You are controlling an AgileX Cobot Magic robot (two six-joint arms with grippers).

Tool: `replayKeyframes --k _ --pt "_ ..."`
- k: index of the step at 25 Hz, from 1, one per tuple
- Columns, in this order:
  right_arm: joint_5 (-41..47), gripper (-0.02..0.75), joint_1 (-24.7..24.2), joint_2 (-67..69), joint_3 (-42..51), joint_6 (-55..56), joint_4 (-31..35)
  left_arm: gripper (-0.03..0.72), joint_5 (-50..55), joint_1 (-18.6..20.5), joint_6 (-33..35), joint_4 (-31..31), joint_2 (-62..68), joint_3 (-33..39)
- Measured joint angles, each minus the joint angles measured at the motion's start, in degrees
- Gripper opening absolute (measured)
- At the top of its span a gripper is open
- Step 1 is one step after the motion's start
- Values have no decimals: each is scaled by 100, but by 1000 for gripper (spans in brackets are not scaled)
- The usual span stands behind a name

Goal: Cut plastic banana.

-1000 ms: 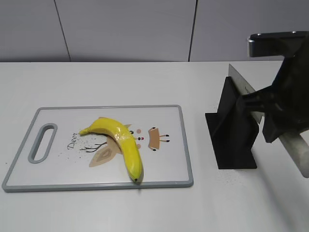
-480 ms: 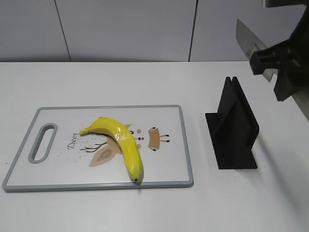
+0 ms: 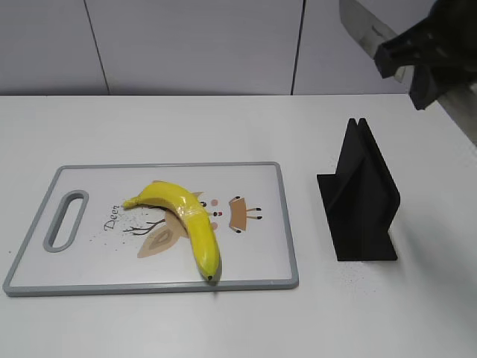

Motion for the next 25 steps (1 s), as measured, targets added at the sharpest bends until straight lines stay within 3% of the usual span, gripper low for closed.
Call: replayKeyframes --k 5,11,19,25 --pt "0 156 -162 516 -787 -1083 530 621 -110 0 0 -36 239 -78" --pt "-101 156 -180 968 -1204 -3077 1029 623 -298 0 229 -174 1465 -489" --pt "-209 156 -180 1451 -1235 -6190 1980 593 -791 0 2538 -1077 3660 -1109" --pt "-219 156 -180 1698 -1319 -7819 2410 587 -820 -161 4169 -1770 5298 -1902"
